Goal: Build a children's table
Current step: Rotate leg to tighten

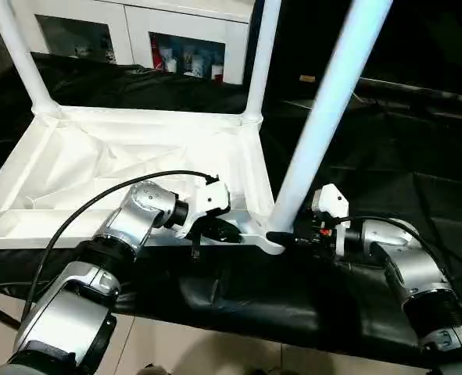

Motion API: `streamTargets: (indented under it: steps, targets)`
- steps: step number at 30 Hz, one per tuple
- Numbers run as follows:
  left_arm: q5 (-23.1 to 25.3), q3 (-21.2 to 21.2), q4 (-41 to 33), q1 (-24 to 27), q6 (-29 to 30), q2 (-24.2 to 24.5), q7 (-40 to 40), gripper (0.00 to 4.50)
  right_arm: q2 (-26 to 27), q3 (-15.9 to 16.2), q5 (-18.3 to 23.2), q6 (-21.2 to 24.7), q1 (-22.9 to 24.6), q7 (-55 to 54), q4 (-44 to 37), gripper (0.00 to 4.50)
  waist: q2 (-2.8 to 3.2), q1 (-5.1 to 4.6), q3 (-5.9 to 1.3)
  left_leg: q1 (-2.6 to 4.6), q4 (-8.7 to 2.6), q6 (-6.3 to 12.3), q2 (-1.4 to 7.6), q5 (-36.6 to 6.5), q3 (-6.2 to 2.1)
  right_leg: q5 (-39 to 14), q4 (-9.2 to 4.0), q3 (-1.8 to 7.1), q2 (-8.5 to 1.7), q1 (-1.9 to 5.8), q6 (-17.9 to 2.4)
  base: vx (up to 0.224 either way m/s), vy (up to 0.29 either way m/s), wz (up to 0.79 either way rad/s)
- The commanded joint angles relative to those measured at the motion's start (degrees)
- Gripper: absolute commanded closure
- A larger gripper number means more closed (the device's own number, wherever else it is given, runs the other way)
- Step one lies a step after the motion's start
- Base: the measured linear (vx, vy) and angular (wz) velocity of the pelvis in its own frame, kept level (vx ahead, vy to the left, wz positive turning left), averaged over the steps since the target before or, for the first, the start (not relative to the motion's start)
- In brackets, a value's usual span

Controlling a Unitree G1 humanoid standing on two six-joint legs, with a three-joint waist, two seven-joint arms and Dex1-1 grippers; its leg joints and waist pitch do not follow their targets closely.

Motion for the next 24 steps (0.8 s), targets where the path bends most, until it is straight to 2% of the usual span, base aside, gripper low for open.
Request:
streamTargets:
  steps: [1,2,3,5,6,7,8,9,10,11,12,13,14,15,16,17,18,23,24]
  targets:
    - [0.5,0.3,0.6,0.7,0.9,-0.6,2.3,4.5,0.6,-0.7,0.7,1.6,0.9,-2.0,0.6,1.95,-0.02,0.0,-3.16,-0.06,-3.35,3.74,-0.44,-12.5,0.95,-11.2,-3.63,1.48,-2.24,3.28,-12.6,0.0,0.0,0.0]
    - [1.0,1.1,2.2,0.2,1.5,-2.1,7.0,4.5,2.1,-0.9,-1.0,1.9,1.5,-7.2,2.4,1.97,0.13,-0.06,-3.08,0.05,-3.36,3.37,-0.44,-13.2,1.0,-12.4,-3.83,1.52,-2.2,3.14,-12.3,0.0,0.0,0.0]
    - [1.1,1.2,2.4,0.1,1.5,-2.4,7.7,4.5,2.5,-1.0,-1.3,2.0,1.5,-8.4,2.9,1.97,0.13,-0.1,-3.01,0.04,-3.41,3.03,-0.42,-13.6,1.0,-13.1,-3.9,1.53,-2.23,3.06,-12.2,0.0,0.0,0.0]
    - [2.1,1.6,5.0,-0.7,2.3,-4.9,13.9,4.5,5.3,-2.0,-3.2,2.5,1.7,-17.1,5.8,1.98,0.07,-0.28,-2.77,0.26,-3.51,1.67,-0.71,-16.7,0.91,-21.3,-4.79,1.38,-2.29,2.76,-9.6,0.0,0.0,0.0]
    - [2.5,1.7,6.1,-1.1,2.6,-6.1,16.6,4.5,6.9,-2.7,-3.4,2.9,1.7,-20.8,6.9,1.98,0.27,-0.33,-2.75,0.45,-3.62,1.07,-0.69,-17.4,0.8,-23.1,-5.09,1.4,-2.26,2.5,-8.8,0.0,0.0,0.0]
    - [2.9,1.8,7.1,-1.5,2.9,-7.2,18.9,4.5,8.4,-3.4,-3.4,3.5,1.6,-24.0,7.6,1.98,0.29,-0.36,-2.76,0.43,-3.67,0.9,-0.66,-17.9,0.68,-23.9,-5.11,1.35,-2.33,2.53,-8.4,0.0,0.0,0.0]
    - [3.1,2.0,8.2,-2.0,3.5,-8.8,22.0,4.5,10.3,-4.3,-3.5,4.4,1.1,-28.1,8.5,1.98,0.91,-0.55,-2.71,0.32,-3.84,0.41,-0.71,-18.5,0.55,-24.8,-5.19,1.4,-2.3,2.41,-7.8,0.0,0.0,0.0]
    - [3.1,2.1,8.4,-2.1,3.7,-9.0,22.5,4.5,10.6,-4.5,-3.5,4.5,1.0,-28.8,8.6,1.98,0.52,-0.68,-2.7,0.58,-3.8,0.25,-0.8,-19.9,0.48,-26.1,-5.46,1.21,-2.15,2.26,-7.3,0.0,0.0,0.0]
    - [3.1,2.2,8.8,-2.4,3.9,-9.7,23.8,4.5,11.4,-4.9,-3.6,4.9,0.8,-30.6,9.0,1.98,0.4,-0.8,-2.72,0.46,-3.81,0.34,-0.92,-20.1,0.4,-26.6,-5.51,1.18,-2.09,2.37,-7.0,0.0,0.0,0.0]
    - [3.7,2.0,9.8,-2.8,4.2,-10.9,26.4,4.5,12.8,-4.9,-4.3,4.9,-0.1,-33.7,9.9,1.98,0.49,-0.8,-2.74,0.41,-3.86,0.39,-0.92,-20.4,0.36,-27.1,-5.58,1.14,-2.13,2.44,-6.7,0.0,0.0,0.0]
    - [4.5,1.8,11.1,-3.4,4.4,-12.7,29.6,4.5,14.7,-4.4,-5.6,4.3,-1.6,-38.3,11.7,1.98,1.11,-1.01,-2.65,0.61,-3.88,0.19,-0.9,-21.6,0.18,-28.0,-5.75,1.16,-2.2,2.0,-6.5,0.0,0.0,0.0]
    - [4.7,1.9,11.7,-3.7,4.5,-13.7,31.0,4.5,15.7,-3.9,-6.6,3.7,-2.5,-40.4,12.6,1.98,0.73,-1.42,-2.68,0.55,-3.78,0.12,-1.13,-22.4,0.13,-29.5,-5.99,1.01,-2.1,1.93,-6.0,0.0,0.0,0.0]
    - [4.7,1.9,11.8,-3.9,4.6,-14.5,31.6,4.5,16.5,-3.0,-7.8,2.8,-3.2,-41.2,13.2,1.98,0.76,-1.55,-2.72,0.36,-3.83,0.24,-1.23,-22.6,-0.03,-30.6,-6.17,0.91,-2.16,2.09,-5.3,0.0,0.0,0.0]
    - [4.9,1.8,11.9,-4.1,4.6,-15.0,31.7,4.5,16.9,-2.0,-8.9,1.5,-3.8,-41.4,13.5,1.98,0.71,-1.58,-2.72,0.3,-3.87,0.49,-1.26,-22.6,-0.07,-31.0,-6.29,0.84,-2.17,2.16,-5.0,0.0,0.0,0.0]
    - [5.1,1.7,12.0,-4.2,4.6,-15.3,31.6,4.5,17.1,-1.4,-9.7,0.6,-4.0,-41.3,13.7,1.64,0.76,-1.66,-2.79,0.26,-3.85,1.04,-1.24,-22.7,-0.07,-30.8,-6.47,0.8,-2.14,2.05,-4.7,0.0,0.0,0.0]
    - [5.4,1.4,11.7,-4.1,4.3,-15.2,31.3,4.5,17.3,-1.4,-9.5,-0.3,-4.1,-40.8,13.5,1.64,0.72,-1.58,-2.81,0.26,-3.89,1.26,-1.24,-22.5,-0.08,-30.5,-6.51,0.79,-2.18,2.12,-4.7,0.0,0.0,0.0]
    - [5.6,1.2,11.8,-4.2,3.9,-15.1,31.1,4.5,17.5,-1.8,-9.3,-0.9,-4.2,-40.6,13.4,1.3,0.67,-1.53,-2.84,0.19,-3.95,1.52,-1.21,-22.3,-0.07,-30.2,-6.46,0.81,-2.22,2.17,-4.7,0.0,0.0,0.0]
    - [4.7,1.7,10.9,-3.8,3.8,-13.2,27.5,4.5,15.3,-2.3,-8.6,-4.6,-4.1,-36.9,12.7,1.05,0.69,-1.4,-2.97,-0.11,-4.15,2.46,-0.95,-21.1,0.07,-24.8,-5.95,1.03,-2.25,2.46,-6.8,0.0,0.0,0.0]
    - [4.4,1.9,10.8,-3.6,3.5,-12.4,26.4,4.5,14.2,-2.2,-8.2,-5.4,-3.8,-34.3,12.3,1.05,0.37,-1.43,-3.0,-0.12,-4.1,2.71,-0.94,-20.5,0.21,-23.6,-5.83,1.08,-2.19,2.5,-7.4,0.0,0.0,0.0]
